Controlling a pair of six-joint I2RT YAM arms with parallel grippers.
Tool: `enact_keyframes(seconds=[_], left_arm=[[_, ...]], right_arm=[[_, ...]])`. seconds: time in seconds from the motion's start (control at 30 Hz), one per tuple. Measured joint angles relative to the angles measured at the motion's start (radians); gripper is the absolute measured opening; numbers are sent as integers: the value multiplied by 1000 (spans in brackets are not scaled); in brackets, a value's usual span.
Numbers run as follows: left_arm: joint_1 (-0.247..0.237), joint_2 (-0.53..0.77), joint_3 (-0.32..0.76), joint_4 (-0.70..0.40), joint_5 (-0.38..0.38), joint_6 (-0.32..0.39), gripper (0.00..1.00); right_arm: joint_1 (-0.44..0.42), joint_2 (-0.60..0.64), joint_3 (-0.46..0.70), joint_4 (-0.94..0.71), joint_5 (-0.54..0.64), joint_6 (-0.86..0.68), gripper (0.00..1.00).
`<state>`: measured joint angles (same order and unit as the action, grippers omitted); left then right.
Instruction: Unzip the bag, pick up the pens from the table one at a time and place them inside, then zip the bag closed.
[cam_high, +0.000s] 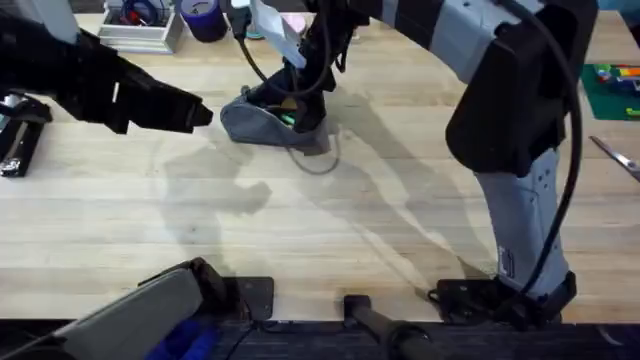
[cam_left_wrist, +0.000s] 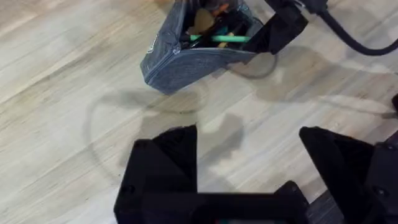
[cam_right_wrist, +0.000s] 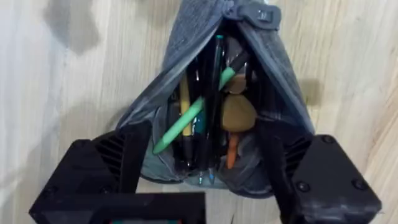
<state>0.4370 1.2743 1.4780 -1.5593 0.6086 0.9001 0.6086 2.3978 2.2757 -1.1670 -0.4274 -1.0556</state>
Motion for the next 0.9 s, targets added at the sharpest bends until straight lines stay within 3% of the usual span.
enact_keyframes(seconds=[0.47,0.9], left_arm=[[0,0,0,0,0,0,995],[0,0,0,0,0,0,995]], right_arm=[[-1,-16,0,-18,3,93,996],[-76,-245,0,-65,1,302,996]])
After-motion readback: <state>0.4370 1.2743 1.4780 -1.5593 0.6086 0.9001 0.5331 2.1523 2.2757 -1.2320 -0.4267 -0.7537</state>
